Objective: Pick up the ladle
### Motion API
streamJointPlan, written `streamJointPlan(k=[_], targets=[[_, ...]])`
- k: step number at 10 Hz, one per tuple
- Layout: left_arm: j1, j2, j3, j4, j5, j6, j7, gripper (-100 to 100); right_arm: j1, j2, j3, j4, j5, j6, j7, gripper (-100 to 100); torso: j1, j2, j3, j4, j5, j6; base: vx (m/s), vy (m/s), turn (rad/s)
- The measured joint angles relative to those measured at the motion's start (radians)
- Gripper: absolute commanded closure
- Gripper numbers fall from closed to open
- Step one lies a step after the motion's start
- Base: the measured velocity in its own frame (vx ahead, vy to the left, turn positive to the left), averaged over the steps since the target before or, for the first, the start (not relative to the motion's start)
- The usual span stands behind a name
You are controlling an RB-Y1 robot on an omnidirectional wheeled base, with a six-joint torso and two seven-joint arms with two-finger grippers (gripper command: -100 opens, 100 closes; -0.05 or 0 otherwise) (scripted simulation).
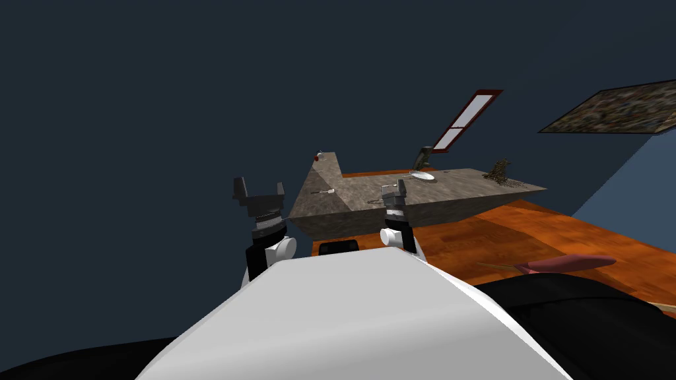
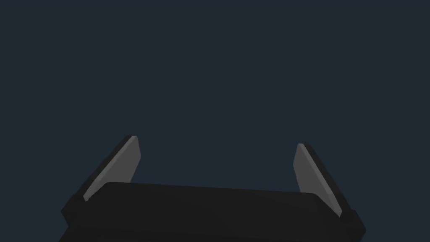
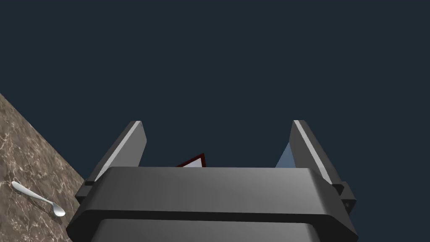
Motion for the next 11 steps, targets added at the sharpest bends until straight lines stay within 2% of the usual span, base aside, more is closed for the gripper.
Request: streamJointPlan(k=[6,11], targets=[[0.0,0.0,0.0,0.0,0.0,0.0,0.0,0,-0.013,-0.148,-0.031,0.037,0.083,-0.031,0.017,-100,-0.003,0.001,0.001,0.0,-0.001,0.0,-0.012,-0.037,0.014],[0.0,0.0,0.0,0.0,0.0,0.0,0.0,0,-0.036,-0.291,-0.066,0.092,0.194,-0.078,0.037,-100,-0.004,0.001,0.001,0.0,-0.001,0.0,-0.016,-0.044,0.026]])
